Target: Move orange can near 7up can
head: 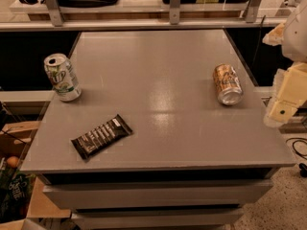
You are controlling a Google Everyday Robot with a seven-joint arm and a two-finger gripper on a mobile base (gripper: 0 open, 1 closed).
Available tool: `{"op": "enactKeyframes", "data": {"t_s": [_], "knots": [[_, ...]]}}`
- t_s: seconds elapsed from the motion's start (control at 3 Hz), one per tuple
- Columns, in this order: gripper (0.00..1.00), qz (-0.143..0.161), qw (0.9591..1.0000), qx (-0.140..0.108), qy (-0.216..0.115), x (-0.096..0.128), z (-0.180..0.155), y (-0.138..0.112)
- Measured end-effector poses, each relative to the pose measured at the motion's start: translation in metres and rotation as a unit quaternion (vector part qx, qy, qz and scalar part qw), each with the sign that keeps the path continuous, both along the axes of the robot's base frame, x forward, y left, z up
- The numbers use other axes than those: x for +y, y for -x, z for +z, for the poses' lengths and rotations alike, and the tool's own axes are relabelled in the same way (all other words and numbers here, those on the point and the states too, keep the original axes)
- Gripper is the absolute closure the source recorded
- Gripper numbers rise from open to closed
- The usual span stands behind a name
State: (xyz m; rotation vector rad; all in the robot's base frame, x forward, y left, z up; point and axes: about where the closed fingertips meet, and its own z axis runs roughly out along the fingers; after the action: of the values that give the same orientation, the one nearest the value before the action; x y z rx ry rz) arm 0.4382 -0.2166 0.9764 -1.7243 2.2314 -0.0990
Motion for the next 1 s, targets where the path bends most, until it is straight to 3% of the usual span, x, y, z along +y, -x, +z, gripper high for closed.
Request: {"op": "enactKeyframes", "data": {"t_s": [0.33, 0.67, 1.0], "knots": [[0.0, 0.0, 1.0, 0.0, 0.0, 0.0, 0.0, 0.0], [0.0, -0.039, 0.9991, 0.018, -0.003, -0.004, -0.007, -0.01], [0.0, -0.102, 0.9931, 0.057, -0.01, -0.009, -0.026, -0.035]]}}
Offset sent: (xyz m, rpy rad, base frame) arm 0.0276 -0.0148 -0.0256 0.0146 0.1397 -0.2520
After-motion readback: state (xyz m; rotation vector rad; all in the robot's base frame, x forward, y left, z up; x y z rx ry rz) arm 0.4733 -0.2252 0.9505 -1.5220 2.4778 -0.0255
